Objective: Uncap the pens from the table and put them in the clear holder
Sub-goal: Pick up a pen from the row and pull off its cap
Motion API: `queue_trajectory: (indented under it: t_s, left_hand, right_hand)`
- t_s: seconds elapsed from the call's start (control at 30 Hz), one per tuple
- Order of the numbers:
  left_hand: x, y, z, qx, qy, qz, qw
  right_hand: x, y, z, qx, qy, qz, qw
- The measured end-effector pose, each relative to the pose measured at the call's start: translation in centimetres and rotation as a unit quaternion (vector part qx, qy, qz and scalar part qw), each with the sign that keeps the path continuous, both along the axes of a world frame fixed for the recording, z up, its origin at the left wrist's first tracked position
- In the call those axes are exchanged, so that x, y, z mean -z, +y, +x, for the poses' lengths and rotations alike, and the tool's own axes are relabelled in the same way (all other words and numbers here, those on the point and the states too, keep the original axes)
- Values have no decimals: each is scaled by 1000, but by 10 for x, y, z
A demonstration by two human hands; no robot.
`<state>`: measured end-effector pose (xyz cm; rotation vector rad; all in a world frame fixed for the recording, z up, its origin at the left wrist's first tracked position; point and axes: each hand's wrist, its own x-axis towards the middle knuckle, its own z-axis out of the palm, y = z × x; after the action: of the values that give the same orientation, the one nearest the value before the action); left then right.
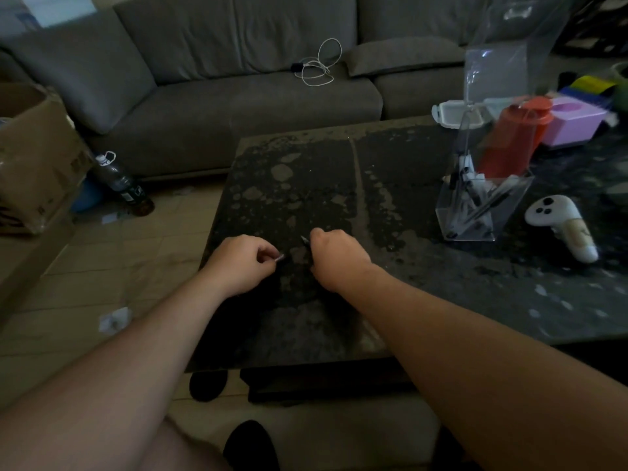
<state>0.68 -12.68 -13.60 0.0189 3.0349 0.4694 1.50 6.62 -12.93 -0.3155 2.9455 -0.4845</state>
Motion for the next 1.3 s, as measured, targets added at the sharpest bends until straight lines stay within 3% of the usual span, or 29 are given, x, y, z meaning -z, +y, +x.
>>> queue_trajectory:
  t_s: [0.17,0.37,0.77,1.17,1.3]
  left_hand:
    - [-4,15,-3,13,-1,75,997]
    - [-7,30,-4,-4,32,105,994]
    - [-15,57,-1,21,42,138,989]
    - [-19,68,1,27,51,167,984]
    - [-28,74,4,32,99,175,979]
  right_hand:
    - [-2,28,-7,31,-27,-23,999]
    - [-12,56,-13,-6,47,-80,996]
    - [-14,78,-11,-53,74,-66,994]
    - [-25,75,1,-60,167,-30,984]
    - [-28,74,3,-26,197,-49,979]
